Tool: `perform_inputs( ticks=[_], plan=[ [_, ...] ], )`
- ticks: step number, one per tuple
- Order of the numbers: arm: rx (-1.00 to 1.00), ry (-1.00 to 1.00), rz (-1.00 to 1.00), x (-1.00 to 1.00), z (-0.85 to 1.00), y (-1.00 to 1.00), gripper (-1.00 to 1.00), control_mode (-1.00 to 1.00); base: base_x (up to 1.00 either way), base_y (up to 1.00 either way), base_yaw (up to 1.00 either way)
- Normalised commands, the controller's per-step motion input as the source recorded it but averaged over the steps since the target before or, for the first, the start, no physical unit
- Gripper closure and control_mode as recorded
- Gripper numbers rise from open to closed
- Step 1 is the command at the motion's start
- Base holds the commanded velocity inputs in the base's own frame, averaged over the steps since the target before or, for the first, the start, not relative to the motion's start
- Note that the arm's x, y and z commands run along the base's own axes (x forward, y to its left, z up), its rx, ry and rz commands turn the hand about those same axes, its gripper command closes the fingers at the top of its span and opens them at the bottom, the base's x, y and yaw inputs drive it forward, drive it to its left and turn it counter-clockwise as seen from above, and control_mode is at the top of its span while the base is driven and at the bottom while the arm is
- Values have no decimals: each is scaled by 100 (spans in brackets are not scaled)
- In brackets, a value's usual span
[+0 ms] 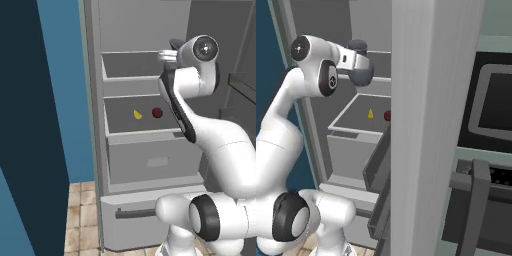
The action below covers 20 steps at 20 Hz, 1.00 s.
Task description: Move the lemon wedge and potato from the top shelf to the second highest shelf to make space. Then, place the pitcher from the counter on the cleared top shelf.
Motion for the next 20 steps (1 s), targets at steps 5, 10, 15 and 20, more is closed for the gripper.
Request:
perform_inputs(
  ticks=[5,10,15,20],
  plan=[
    [0,0,-6,80,-3,-18,100,-100,0,0,0],
    [0,0,-1,90,-2,-5,100,-100,0,0,0],
    [0,0,0,88,-4,0,100,-100,0,0,0],
    [0,0,0,76,-16,-2,100,-100,0,0,0]
  ],
)
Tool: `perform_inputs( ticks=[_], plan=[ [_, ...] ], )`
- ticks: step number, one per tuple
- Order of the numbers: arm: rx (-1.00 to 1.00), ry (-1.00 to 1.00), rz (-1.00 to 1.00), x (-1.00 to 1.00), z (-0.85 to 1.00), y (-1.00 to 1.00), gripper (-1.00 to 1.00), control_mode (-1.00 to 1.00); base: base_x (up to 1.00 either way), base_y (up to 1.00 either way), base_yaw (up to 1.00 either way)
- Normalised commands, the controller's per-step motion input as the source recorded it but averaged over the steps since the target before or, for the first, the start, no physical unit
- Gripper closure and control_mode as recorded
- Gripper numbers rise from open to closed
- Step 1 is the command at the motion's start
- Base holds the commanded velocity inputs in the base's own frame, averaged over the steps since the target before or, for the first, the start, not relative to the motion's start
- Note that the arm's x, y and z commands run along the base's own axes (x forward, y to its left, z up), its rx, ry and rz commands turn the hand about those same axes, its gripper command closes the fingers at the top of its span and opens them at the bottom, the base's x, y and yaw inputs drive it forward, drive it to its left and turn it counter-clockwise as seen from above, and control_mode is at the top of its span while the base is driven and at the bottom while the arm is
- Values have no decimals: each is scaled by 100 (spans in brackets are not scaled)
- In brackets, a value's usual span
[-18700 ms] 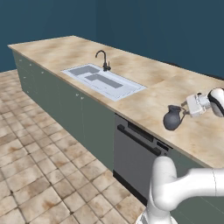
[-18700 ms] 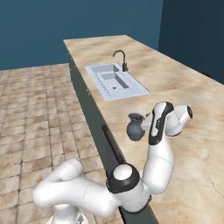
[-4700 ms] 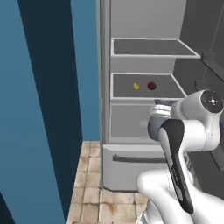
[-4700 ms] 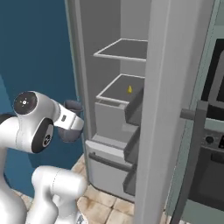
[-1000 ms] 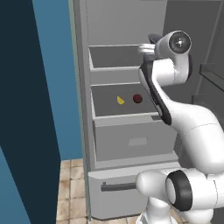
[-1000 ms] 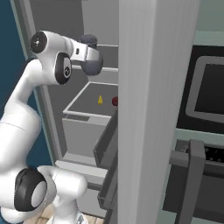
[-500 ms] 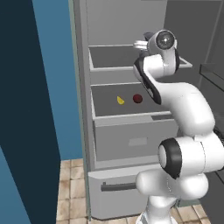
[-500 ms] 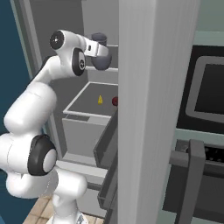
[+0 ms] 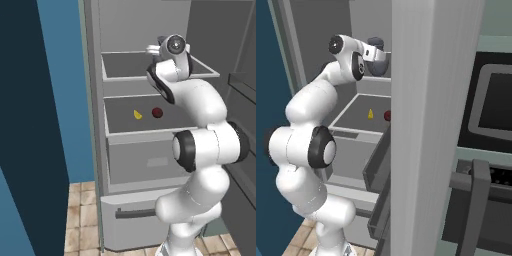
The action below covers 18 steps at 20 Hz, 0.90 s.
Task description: Move the lemon wedge and potato from the top shelf to the second highest shelf to make space. Then, place the pitcher from the counter on the cleared top shelf.
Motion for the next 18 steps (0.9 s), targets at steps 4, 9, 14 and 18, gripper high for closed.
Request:
perform_inputs(
  ticks=[4,9,14,18],
  plan=[
    [0,0,0,70,-21,-5,100,-100,0,0,0],
    [0,0,0,71,-25,0,100,-100,0,0,0],
    [0,0,0,64,-26,0,100,-100,0,0,0],
    [-2,0,0,47,-32,0,-100,-100,0,0,0]
  ],
)
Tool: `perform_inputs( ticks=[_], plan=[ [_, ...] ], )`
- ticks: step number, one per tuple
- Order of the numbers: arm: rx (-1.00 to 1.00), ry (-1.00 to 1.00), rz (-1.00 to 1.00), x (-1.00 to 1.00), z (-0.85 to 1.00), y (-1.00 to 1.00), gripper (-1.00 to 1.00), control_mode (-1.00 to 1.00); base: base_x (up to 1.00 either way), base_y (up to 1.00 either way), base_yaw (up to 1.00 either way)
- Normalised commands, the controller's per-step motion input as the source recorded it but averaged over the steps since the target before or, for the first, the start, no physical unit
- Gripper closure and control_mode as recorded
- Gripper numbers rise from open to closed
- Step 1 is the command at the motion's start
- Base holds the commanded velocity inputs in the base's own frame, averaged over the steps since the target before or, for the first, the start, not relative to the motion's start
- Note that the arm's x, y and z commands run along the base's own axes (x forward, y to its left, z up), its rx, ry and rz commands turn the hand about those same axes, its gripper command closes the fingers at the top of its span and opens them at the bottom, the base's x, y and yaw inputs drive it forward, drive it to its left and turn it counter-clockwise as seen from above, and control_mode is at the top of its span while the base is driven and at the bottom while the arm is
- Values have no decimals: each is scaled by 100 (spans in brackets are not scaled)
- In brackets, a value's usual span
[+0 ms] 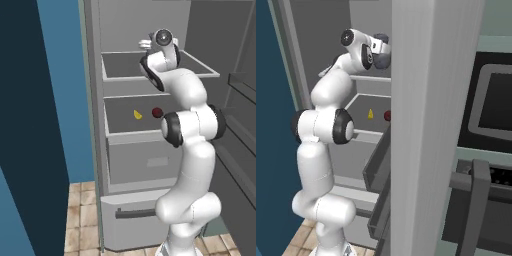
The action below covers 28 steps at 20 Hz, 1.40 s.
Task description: Move the lemon wedge and potato from the top shelf to the second highest shelf to make space. Then, place the pitcher from the counter on the cleared top shelf.
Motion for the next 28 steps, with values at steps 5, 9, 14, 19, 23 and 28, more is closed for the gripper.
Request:
perform_inputs(
  ticks=[5,9,14,19,23,28],
  plan=[
    [-4,-1,0,27,-36,0,-100,-100,0,0,0],
    [-6,-4,0,11,-36,0,-100,-100,0,0,0],
    [-8,-6,0,0,-28,0,-100,-100,0,0,0],
    [-11,-4,0,-6,-28,0,-100,-100,0,0,0],
    [-9,-2,-1,-5,-9,5,-100,-100,0,0,0],
    [-9,-4,0,-3,0,39,-100,-100,0,0,0]
  ],
)
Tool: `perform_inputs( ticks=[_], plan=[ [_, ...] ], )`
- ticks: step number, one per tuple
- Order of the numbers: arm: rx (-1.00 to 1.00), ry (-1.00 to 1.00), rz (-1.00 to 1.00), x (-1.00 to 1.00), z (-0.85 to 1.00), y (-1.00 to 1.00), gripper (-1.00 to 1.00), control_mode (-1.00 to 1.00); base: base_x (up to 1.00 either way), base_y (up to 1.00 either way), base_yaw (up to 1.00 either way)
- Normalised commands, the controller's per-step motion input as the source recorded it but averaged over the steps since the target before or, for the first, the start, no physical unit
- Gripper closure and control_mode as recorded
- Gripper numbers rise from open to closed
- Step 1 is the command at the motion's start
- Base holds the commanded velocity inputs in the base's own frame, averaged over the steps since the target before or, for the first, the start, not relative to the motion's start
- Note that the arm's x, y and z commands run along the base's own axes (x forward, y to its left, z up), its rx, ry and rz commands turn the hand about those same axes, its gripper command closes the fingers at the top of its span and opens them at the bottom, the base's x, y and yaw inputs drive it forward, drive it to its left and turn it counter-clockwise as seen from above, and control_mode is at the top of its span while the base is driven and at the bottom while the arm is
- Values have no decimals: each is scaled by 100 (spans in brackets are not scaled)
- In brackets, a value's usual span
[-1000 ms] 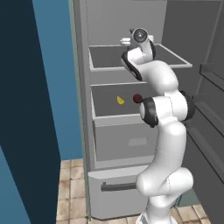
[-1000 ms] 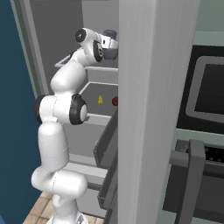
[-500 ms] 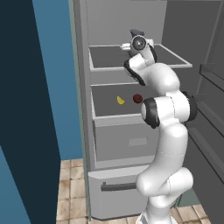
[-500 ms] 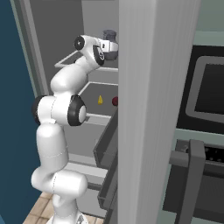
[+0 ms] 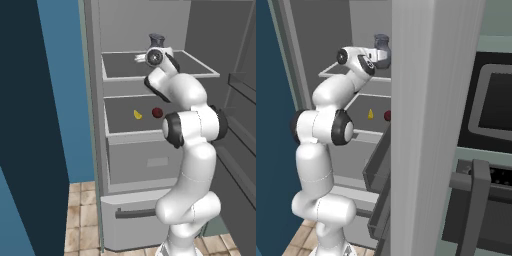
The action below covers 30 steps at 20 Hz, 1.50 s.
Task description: Move the lemon wedge and potato from the top shelf to the second highest shelf to make space. Then, place the pitcher from the counter on the cleared top shelf.
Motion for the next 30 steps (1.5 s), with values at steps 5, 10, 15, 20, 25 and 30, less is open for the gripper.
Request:
perform_inputs(
  ticks=[5,10,15,20,25,30],
  plan=[
    [-9,-3,-1,-16,8,44,-100,-100,0,0,0],
    [-1,0,-12,-47,1,7,-100,-100,0,0,0],
    [0,-2,-18,-69,0,0,-100,-100,0,0,0],
    [2,-7,-14,-97,0,0,-100,-100,0,0,0],
    [3,-1,-5,-100,-2,0,-100,-100,0,0,0],
    [2,0,-3,-100,-10,0,-100,-100,0,0,0]
  ],
)
